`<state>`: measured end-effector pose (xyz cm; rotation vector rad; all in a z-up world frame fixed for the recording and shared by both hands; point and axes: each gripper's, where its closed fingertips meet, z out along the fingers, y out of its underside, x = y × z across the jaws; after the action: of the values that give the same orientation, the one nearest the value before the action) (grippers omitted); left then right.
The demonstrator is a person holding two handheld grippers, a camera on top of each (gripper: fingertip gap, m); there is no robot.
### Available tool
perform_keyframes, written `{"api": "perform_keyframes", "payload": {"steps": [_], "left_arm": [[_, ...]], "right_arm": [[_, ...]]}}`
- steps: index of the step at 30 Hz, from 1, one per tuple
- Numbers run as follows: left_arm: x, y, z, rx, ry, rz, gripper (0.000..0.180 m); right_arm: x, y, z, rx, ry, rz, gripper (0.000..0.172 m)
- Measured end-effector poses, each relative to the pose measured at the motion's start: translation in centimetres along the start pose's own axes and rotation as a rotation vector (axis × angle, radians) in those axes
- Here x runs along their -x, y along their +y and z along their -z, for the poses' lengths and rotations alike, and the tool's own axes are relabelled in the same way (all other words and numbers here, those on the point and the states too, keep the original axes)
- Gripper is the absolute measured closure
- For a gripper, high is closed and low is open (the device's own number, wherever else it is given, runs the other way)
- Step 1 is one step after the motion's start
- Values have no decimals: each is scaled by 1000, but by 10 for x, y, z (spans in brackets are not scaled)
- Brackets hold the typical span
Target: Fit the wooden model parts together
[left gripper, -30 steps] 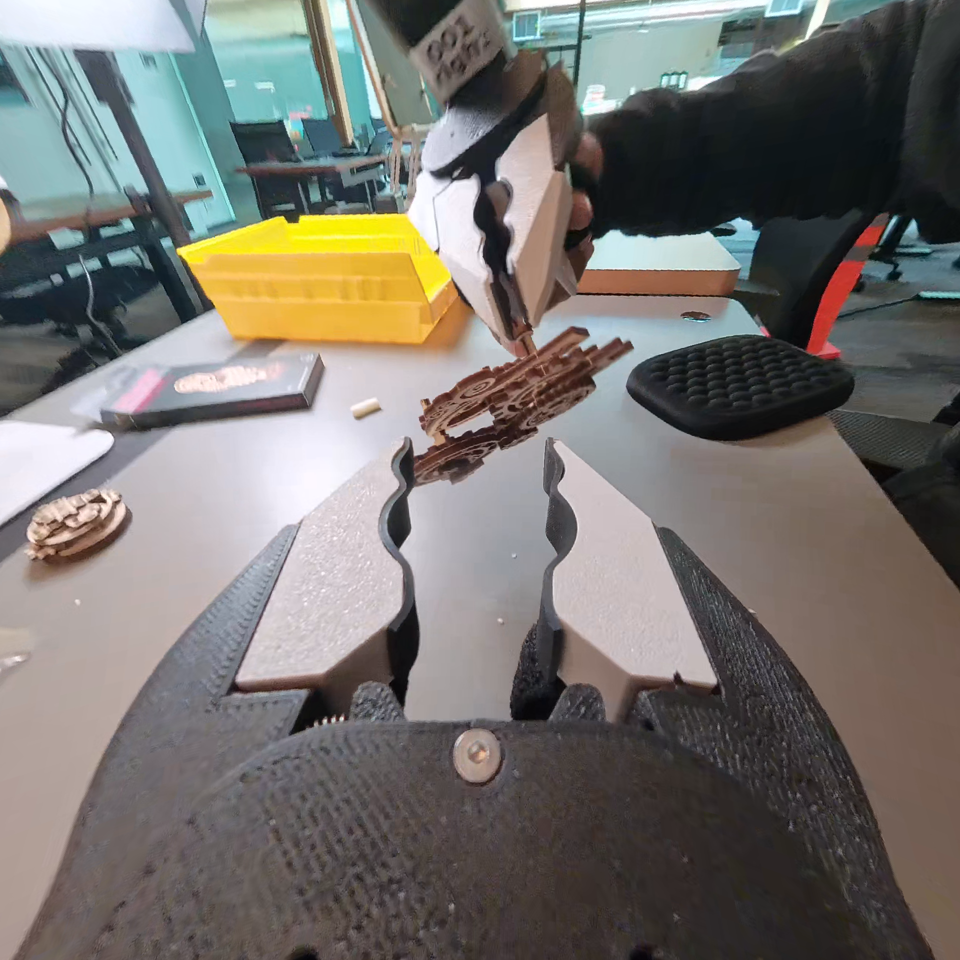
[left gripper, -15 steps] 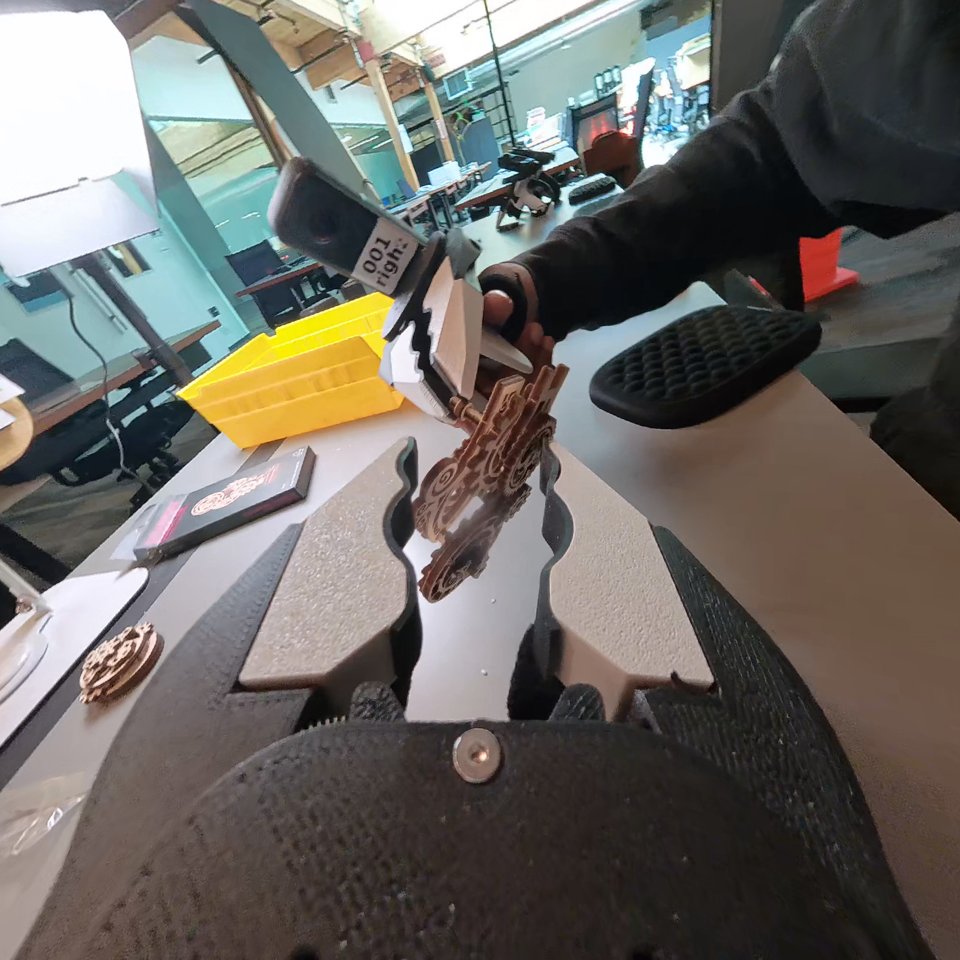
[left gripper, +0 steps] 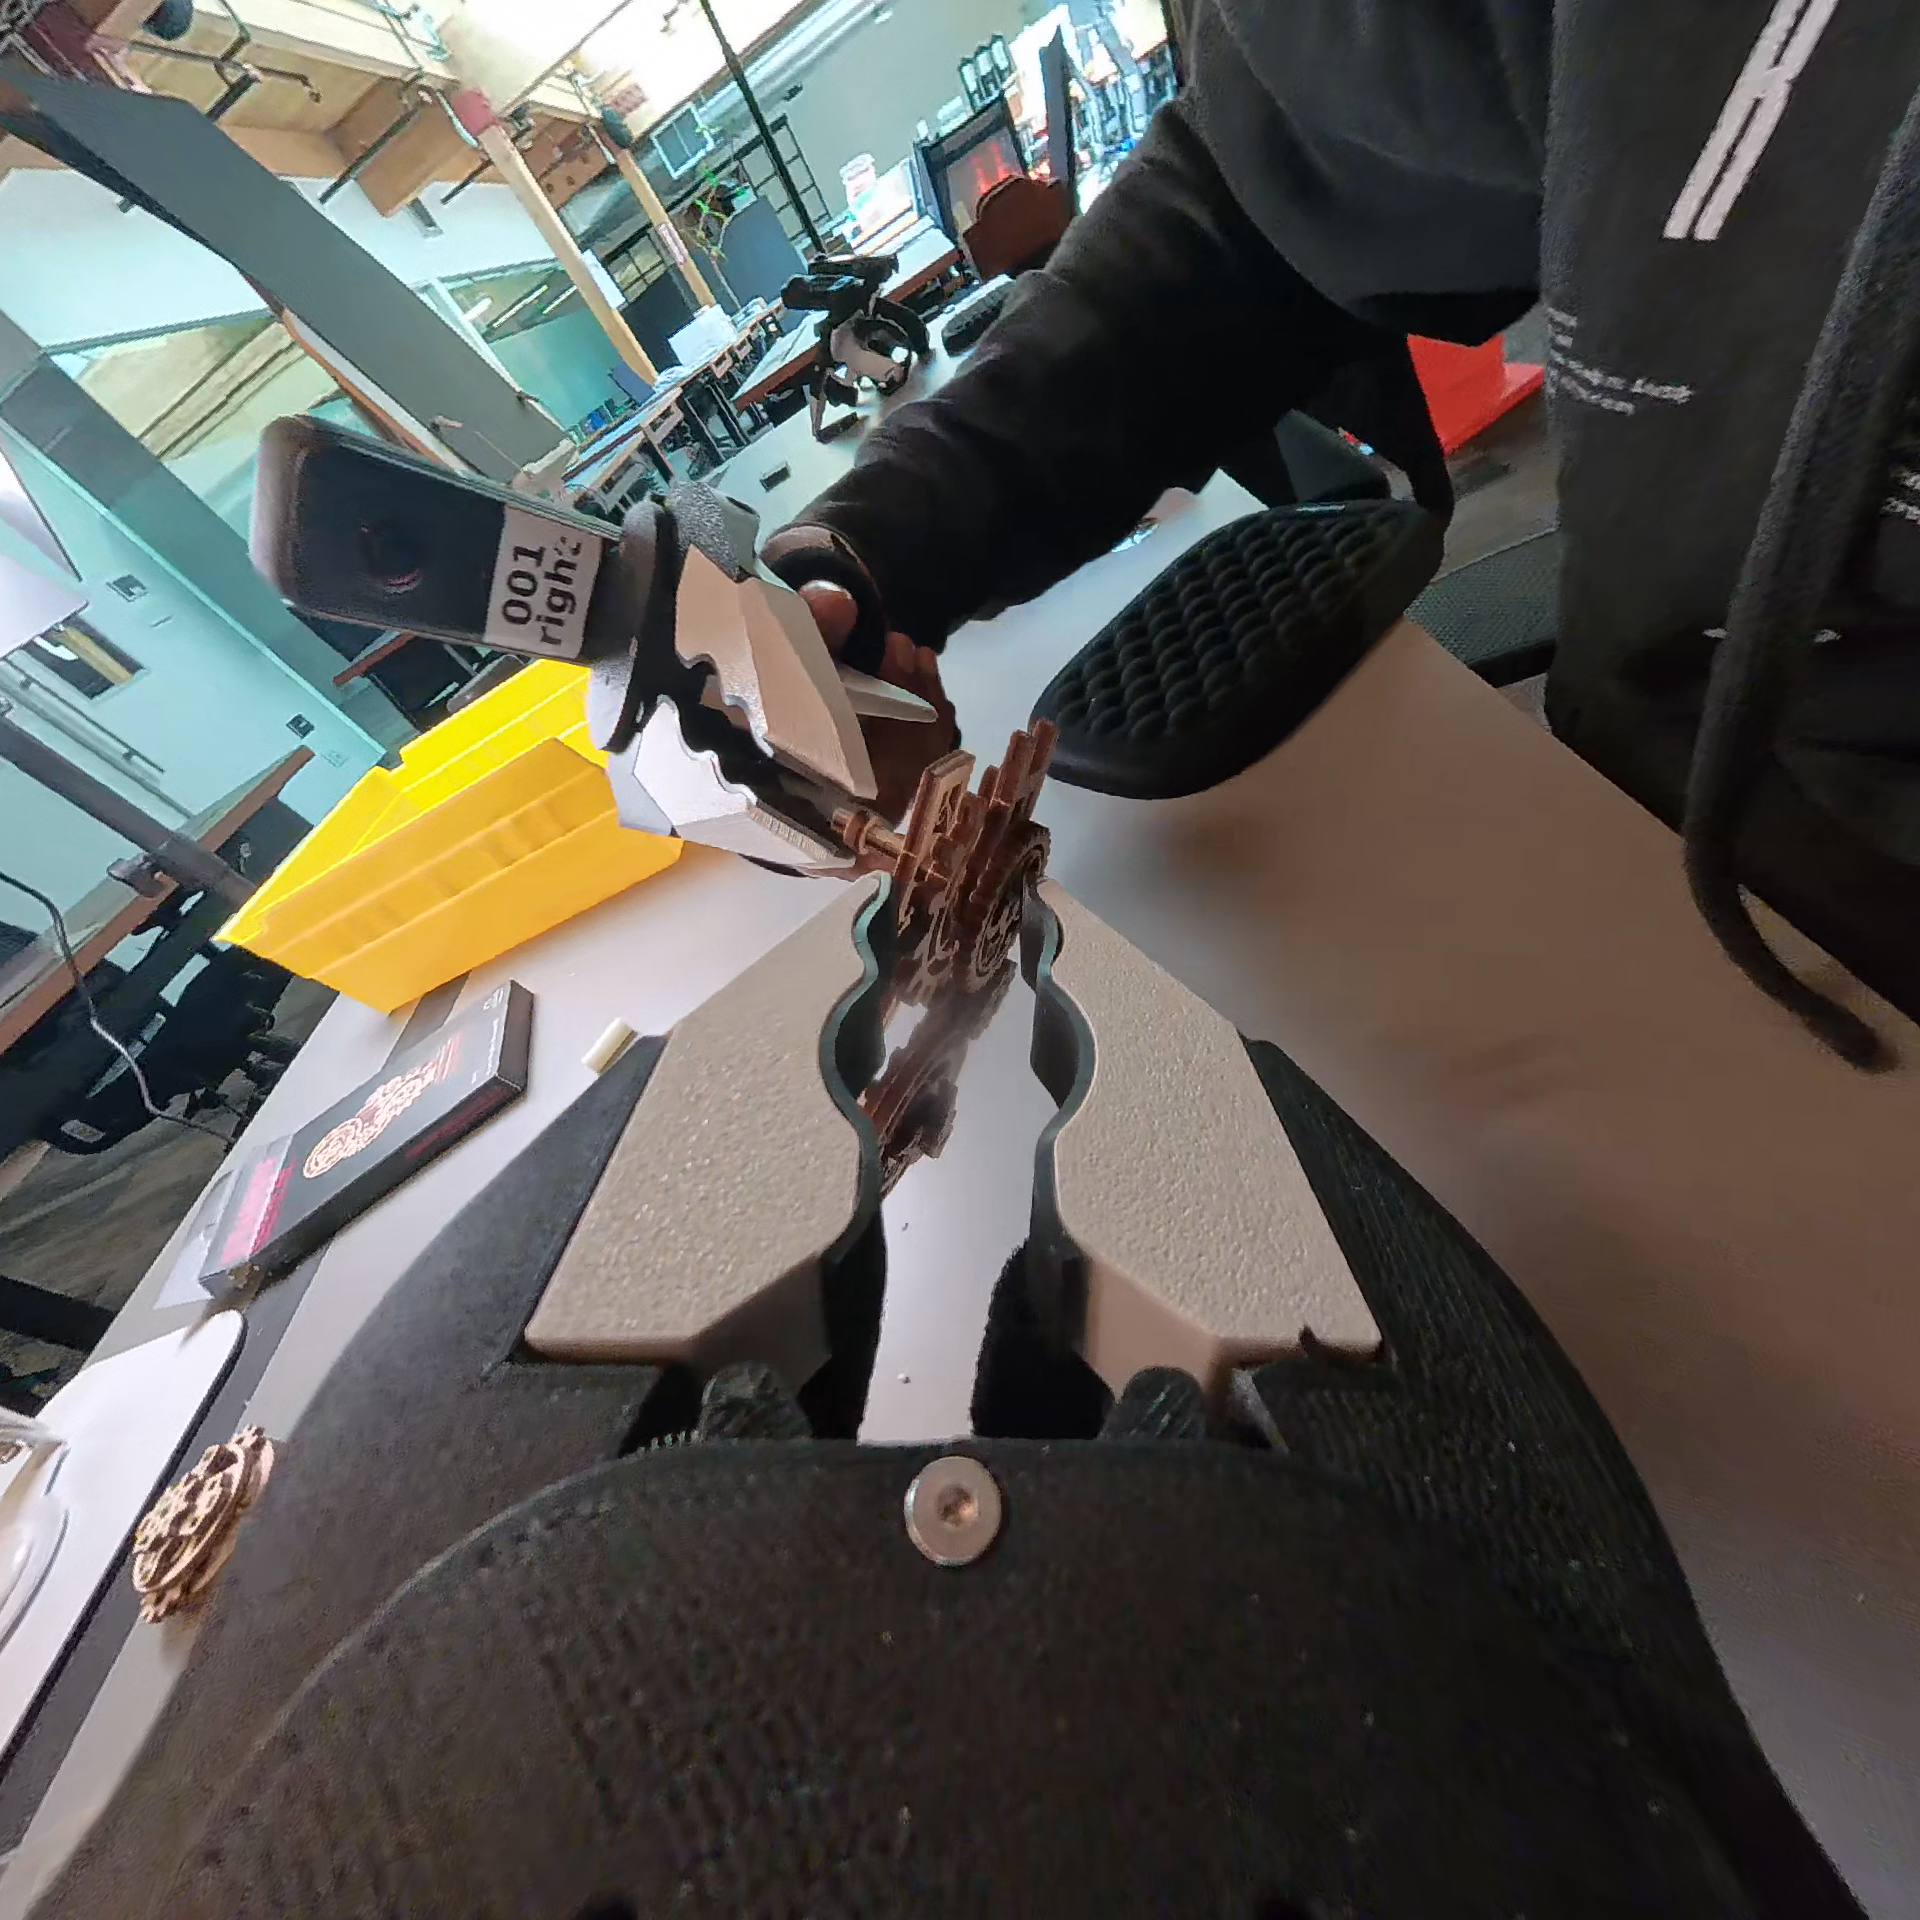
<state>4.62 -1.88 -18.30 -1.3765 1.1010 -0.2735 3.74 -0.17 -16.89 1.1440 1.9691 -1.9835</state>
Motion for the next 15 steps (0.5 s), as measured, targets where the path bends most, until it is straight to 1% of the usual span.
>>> {"api": "perform_keyframes", "payload": {"steps": [4, 6, 11, 15], "left_arm": [[-7, 2, -3, 15, 30, -9, 160], [-9, 2, -3, 12, 47, 15, 161], [-9, 3, -2, -5, 71, 68, 162], [-6, 3, 0, -23, 73, 92, 162]], "right_arm": [[-2, 10, -2, 89, 16, 7, 165], [-5, 14, -2, 120, 31, 2, 165], [-8, 15, -3, 95, -3, -71, 165], [-7, 10, -3, 38, -31, -115, 165]]}}
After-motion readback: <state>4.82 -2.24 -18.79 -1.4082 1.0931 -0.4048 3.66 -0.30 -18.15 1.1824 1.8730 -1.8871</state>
